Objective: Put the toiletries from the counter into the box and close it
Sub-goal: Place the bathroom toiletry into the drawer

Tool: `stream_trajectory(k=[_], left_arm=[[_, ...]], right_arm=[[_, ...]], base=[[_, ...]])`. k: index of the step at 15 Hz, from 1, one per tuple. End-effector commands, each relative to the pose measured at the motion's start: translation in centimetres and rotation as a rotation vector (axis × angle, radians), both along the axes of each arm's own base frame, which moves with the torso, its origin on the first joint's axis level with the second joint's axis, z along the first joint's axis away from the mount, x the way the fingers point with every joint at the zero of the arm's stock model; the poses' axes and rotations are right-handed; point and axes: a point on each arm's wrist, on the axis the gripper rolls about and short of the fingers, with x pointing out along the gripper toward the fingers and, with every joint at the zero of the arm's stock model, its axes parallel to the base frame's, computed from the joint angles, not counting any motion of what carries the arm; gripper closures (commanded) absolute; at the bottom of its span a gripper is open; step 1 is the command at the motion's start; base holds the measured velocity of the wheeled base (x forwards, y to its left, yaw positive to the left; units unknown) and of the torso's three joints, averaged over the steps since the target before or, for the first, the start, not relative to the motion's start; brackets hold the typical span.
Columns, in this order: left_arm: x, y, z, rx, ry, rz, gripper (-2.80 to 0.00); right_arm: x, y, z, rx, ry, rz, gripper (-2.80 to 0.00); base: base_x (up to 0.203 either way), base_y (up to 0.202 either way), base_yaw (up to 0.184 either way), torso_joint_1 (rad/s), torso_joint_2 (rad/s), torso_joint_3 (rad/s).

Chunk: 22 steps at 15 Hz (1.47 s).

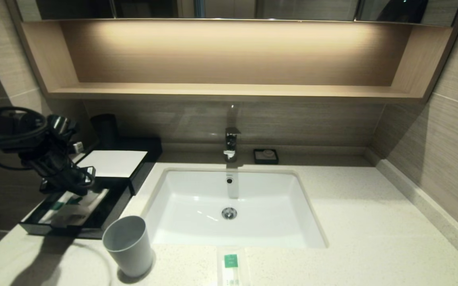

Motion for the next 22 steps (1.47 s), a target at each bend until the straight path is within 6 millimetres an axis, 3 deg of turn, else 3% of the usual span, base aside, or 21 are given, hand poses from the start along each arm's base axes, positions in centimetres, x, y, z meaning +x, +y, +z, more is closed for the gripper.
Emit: stream_trajectory(k=[1, 22], left_arm=[[0.1, 0.4, -0.7, -0.002, 0.023, 0.013, 0.00], [0.1, 1.1, -2.6, 0.031, 0.090, 0.046, 0.00]], right_arm=[[0.0, 0.0, 0.0, 0.000, -0.001, 0.000, 0.00], [0.0, 0.0, 0.0, 0.000, 0.001, 0.000, 0.00]], base=[[0.000, 0.000, 0.000, 0.000, 0.00, 0.000], [0.000, 0.000, 0.000, 0.000, 0.00, 0.000]])
